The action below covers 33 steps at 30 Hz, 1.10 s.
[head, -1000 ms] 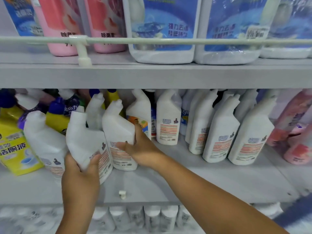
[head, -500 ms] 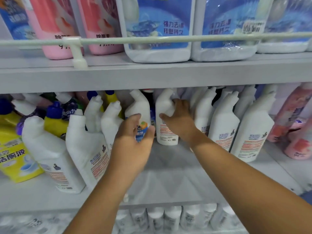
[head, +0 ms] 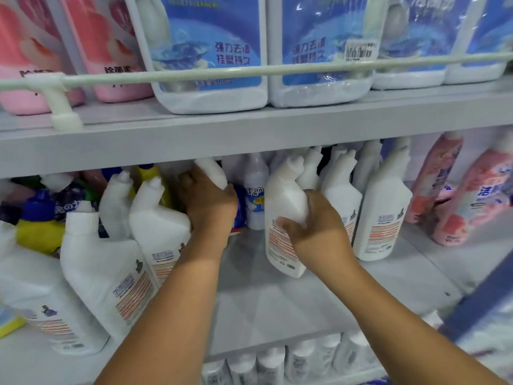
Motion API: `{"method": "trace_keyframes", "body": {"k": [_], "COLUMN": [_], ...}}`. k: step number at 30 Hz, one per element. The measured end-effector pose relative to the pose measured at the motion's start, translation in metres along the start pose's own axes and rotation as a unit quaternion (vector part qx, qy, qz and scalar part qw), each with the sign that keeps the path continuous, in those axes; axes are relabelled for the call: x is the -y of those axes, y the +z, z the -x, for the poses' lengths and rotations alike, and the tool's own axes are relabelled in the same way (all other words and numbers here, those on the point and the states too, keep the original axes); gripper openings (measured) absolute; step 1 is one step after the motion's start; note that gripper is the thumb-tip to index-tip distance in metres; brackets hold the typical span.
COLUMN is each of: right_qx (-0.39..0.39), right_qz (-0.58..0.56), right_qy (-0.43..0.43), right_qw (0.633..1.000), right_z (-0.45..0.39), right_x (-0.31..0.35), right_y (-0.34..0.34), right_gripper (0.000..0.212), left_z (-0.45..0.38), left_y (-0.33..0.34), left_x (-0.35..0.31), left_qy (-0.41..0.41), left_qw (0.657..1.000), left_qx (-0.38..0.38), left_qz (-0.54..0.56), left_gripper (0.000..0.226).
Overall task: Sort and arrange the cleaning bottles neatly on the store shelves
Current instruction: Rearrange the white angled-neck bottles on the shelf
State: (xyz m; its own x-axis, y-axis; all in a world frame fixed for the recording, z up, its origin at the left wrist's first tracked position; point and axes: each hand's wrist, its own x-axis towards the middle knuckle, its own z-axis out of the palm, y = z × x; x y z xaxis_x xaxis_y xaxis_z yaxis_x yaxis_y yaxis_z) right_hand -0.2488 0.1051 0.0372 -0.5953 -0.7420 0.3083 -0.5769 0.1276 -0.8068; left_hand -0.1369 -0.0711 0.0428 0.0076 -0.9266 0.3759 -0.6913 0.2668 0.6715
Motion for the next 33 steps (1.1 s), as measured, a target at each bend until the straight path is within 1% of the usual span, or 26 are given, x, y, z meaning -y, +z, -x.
{"method": "trace_keyframes", "body": {"k": [2, 6, 7, 9, 11, 12, 13, 14, 15, 16, 17, 18, 20, 22, 25, 27, 28, 30, 31, 33], "right_qx": [-0.016, -0.038, -0.038, -0.040, -0.049, -0.046, -0.038, -0.031, -0.025, -0.022, -0.021, -0.020, -0.012, 0.000, 0.019, 0.021, 0.021, 0.025, 0.027, 0.027], "right_qz": [0.010, 0.037, 0.048, 0.072, 0.083, 0.084, 0.083, 0.082, 0.081, 0.078, 0.076, 0.074, 0.066, 0.063, 0.065, 0.063, 0.064, 0.067, 0.066, 0.065], "right_qy": [-0.004, -0.010, -0.013, -0.020, -0.019, -0.010, -0.001, 0.004, 0.007, 0.009, 0.013, 0.019, 0.032, 0.044, 0.058, 0.059, 0.060, 0.062, 0.063, 0.060], "right_qw": [1.000, 0.999, 0.998, 0.996, 0.995, 0.995, 0.996, 0.996, 0.996, 0.997, 0.997, 0.997, 0.997, 0.997, 0.996, 0.996, 0.996, 0.996, 0.995, 0.996], "right_z": [0.007, 0.010, 0.010, 0.012, 0.016, 0.018, 0.020, 0.022, 0.023, 0.023, 0.024, 0.024, 0.026, 0.028, 0.033, 0.034, 0.034, 0.033, 0.033, 0.034], "right_x": [-0.011, -0.027, -0.029, -0.032, -0.037, -0.040, -0.043, -0.046, -0.048, -0.050, -0.051, -0.052, -0.054, -0.056, -0.059, -0.059, -0.059, -0.058, -0.058, -0.060], "right_y": [-0.006, -0.010, -0.011, -0.011, -0.011, -0.011, -0.011, -0.011, -0.011, -0.011, -0.010, -0.010, -0.008, -0.008, -0.008, -0.009, -0.010, -0.011, -0.013, -0.016], "right_gripper": [0.041, 0.050, 0.052, 0.052, 0.044, 0.041, 0.040, 0.039, 0.037, 0.036, 0.035, 0.034, 0.032, 0.032, 0.032, 0.030, 0.030, 0.030, 0.029, 0.028], "left_z": [0.000, 0.017, 0.022, 0.029, 0.031, 0.033, 0.035, 0.032, 0.029, 0.023, 0.014, 0.005, -0.011, -0.024, -0.037, -0.035, -0.031, -0.016, -0.005, 0.018], "left_y": [0.001, 0.007, 0.011, 0.020, 0.026, 0.025, 0.021, 0.020, 0.020, 0.018, 0.017, 0.016, 0.015, 0.021, 0.030, 0.030, 0.027, 0.022, 0.019, 0.015], "left_x": [-0.002, -0.015, -0.022, -0.036, -0.042, -0.041, -0.037, -0.030, -0.022, -0.016, -0.012, -0.010, -0.009, -0.003, 0.007, 0.005, 0.002, -0.001, -0.002, -0.002], "left_qy": [0.043, 0.043, 0.049, 0.085, 0.123, 0.122, 0.114, 0.100, 0.084, 0.068, 0.039, 0.007, -0.053, -0.068, -0.076, -0.076, -0.076, -0.074, -0.063, -0.020], "left_qw": [0.999, 0.989, 0.985, 0.979, 0.974, 0.972, 0.971, 0.970, 0.970, 0.970, 0.972, 0.975, 0.979, 0.984, 0.991, 0.995, 0.995, 0.993, 0.992, 0.995], "left_qx": [0.009, 0.051, 0.070, 0.101, 0.121, 0.121, 0.097, 0.041, -0.030, -0.086, -0.108, -0.099, -0.046, -0.014, -0.004, -0.004, -0.007, -0.009, -0.008, -0.017], "left_qz": [0.007, 0.132, 0.147, 0.153, 0.149, 0.163, 0.187, 0.217, 0.224, 0.216, 0.207, 0.199, 0.191, 0.163, 0.110, 0.062, 0.057, 0.088, 0.104, 0.099], "left_gripper": [0.066, 0.047, 0.046, 0.052, 0.060, 0.059, 0.052, 0.044, 0.039, 0.038, 0.042, 0.050, 0.061, 0.063, 0.062, 0.066, 0.066, 0.060, 0.056, 0.053]}}
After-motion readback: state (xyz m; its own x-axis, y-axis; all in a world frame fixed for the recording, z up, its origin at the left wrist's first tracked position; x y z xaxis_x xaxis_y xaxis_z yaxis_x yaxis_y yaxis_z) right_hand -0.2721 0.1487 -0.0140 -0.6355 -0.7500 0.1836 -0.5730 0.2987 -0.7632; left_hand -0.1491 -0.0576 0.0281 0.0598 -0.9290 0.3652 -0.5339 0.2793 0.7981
